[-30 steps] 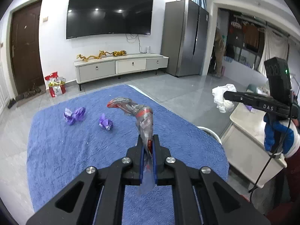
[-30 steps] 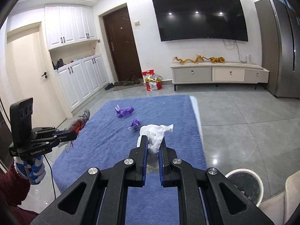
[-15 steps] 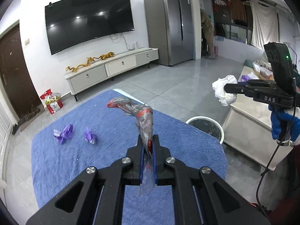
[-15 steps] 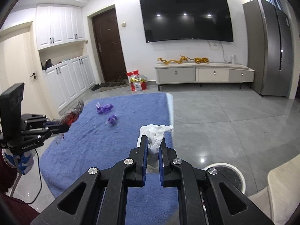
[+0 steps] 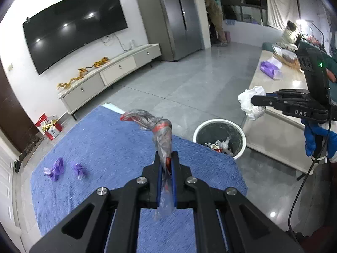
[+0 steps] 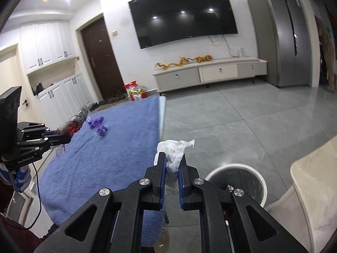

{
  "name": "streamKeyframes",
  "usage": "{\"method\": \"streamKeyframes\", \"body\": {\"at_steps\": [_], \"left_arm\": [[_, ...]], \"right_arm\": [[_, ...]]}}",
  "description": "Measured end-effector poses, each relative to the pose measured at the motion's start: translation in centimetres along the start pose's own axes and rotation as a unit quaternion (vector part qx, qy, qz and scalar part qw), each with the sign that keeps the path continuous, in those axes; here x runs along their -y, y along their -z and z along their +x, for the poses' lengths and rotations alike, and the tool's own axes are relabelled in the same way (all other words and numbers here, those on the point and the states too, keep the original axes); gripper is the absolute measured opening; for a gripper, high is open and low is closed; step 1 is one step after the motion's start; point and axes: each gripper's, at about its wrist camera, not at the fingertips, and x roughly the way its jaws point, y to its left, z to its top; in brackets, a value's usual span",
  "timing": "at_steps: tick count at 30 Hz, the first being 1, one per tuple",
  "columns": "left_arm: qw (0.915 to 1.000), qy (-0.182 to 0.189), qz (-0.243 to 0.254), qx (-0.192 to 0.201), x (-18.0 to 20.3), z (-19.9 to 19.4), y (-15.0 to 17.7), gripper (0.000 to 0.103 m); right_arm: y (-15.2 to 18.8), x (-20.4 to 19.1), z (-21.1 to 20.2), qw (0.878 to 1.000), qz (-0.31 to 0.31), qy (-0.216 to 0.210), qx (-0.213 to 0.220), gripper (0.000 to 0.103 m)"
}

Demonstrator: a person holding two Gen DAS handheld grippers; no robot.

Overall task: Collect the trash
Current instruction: 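Lift both held wrappers and carry them toward the trash bin, then hold both tools over the bin and open them to drop the wrapper and tissue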

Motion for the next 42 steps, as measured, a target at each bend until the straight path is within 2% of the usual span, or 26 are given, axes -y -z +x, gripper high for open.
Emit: {"method": "streamKeyframes", "body": {"at_steps": [7,16,21,27,33,42], "left_arm": [[0.9992,0.011,0.033,-0.020,2.6,3.7,-1.8,0.007],[0.9964,0.023,0.065,-0.050,4.9,8.9,-3.7,0.007],[0.9936,0.052,0.066,-0.075,6.0,12.4,-5.2,0.007],[0.9884,0.103,0.048,-0.101,7.6,16.6,-7.8,0.007],[0.9828,0.132,0.034,-0.124,9.3,20.3,-9.6,0.007],[0.9728,0.172,-0.034,-0.151,10.9,26.8,-11.0,0.009]], "right_arm": [[2.6,4.4,1.0,0.999,0.046,0.017,-0.017,0.010],[5.0,7.9,2.1,0.995,0.087,0.035,-0.036,0.010],[5.7,9.5,3.9,0.992,0.107,0.042,-0.052,0.010],[6.1,11.6,6.6,0.988,0.124,0.053,-0.071,0.010],[6.2,13.7,8.7,0.985,0.136,0.074,-0.082,0.011],[6.2,16.6,13.4,0.977,0.153,0.110,-0.104,0.014]]}}
